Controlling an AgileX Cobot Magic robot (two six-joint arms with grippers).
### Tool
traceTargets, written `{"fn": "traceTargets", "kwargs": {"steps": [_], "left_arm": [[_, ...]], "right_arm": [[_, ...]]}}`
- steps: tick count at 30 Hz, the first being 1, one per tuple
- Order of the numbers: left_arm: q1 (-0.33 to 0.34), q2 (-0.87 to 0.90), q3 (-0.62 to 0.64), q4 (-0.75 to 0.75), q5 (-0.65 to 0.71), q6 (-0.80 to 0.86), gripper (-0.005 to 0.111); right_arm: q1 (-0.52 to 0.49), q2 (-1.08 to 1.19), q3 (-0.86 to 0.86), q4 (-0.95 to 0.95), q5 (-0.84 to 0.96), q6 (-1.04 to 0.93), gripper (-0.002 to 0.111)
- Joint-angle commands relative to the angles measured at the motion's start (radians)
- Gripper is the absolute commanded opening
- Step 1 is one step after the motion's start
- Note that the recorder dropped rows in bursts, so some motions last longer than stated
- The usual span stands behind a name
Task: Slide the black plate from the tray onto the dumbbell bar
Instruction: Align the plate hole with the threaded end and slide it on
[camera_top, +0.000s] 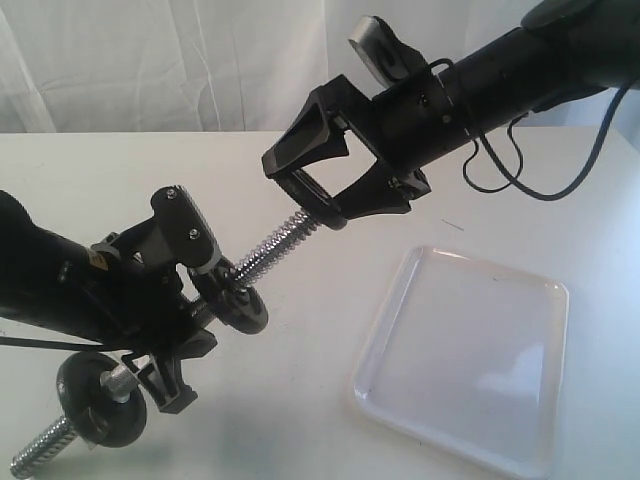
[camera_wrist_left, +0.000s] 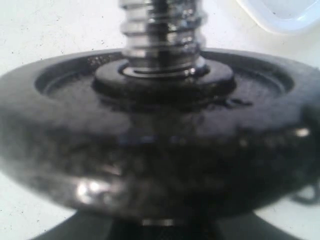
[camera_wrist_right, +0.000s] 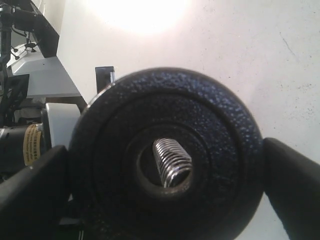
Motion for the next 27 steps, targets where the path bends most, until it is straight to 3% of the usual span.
{"fn": "traceTargets", "kwargs": {"steps": [1,27], "left_arm": [[-0.005,-0.054,-0.036,-0.043,-0.142,0.006,0.0],[0.026,-0.054,-0.036,-0.041,-0.179,0.008,0.0]], "right_arm": [[-0.031,-0.023,-0.007,0.059,0.02,-0.003,0.0],[-0.039,-0.023,-0.007,0.056,0.02,0.004,0.0]]}}
